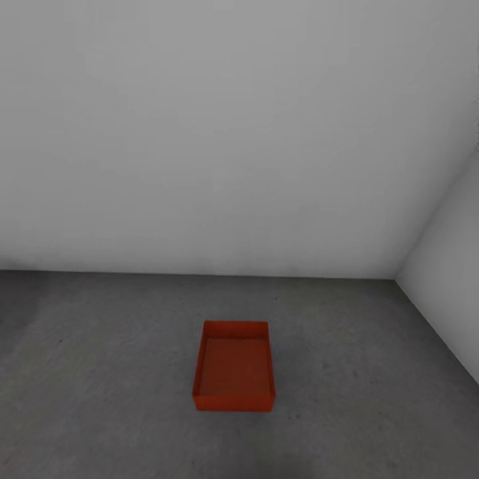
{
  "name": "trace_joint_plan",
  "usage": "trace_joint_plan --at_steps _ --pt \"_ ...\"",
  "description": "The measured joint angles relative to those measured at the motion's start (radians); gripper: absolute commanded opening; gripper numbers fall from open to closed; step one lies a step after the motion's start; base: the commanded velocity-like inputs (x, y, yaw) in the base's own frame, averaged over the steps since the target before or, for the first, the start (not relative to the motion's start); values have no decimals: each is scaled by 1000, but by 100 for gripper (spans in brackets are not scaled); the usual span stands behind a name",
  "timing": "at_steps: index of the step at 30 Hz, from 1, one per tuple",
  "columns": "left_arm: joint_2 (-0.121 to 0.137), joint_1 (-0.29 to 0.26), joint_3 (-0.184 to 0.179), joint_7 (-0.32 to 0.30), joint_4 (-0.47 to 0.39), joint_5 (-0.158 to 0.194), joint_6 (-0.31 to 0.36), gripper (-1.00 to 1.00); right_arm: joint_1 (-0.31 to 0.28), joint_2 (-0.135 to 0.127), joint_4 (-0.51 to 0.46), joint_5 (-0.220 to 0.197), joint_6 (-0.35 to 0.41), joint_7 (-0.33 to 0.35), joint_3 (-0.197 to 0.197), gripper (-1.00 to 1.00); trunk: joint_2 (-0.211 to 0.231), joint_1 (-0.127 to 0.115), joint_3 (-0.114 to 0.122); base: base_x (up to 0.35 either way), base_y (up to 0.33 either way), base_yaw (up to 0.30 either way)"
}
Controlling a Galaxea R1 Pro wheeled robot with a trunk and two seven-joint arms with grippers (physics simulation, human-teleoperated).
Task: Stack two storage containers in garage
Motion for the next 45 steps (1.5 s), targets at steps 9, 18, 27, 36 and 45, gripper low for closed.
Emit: trace_joint_plan --at_steps 9,18,27,36,45 --pt "0 0 0 0 0 0 0 100 0 0 0 2 2 1 2 100 0 0 14 0 0 0" --pt "0 0 0 0 0 0 0 100 0 -1 0 3 1 1 5 100 0 0 29 0 0 0" --pt "0 0 0 0 1 0 0 100 0 0 0 3 -2 0 5 100 0 0 43 0 0 0" --pt "0 0 0 0 0 0 0 100 0 -1 0 3 -2 -2 5 100 0 0 58 0 0 0" --pt "0 0 0 0 1 0 0 100 0 -1 0 3 0 -1 5 100 0 0 72 0 0 0"
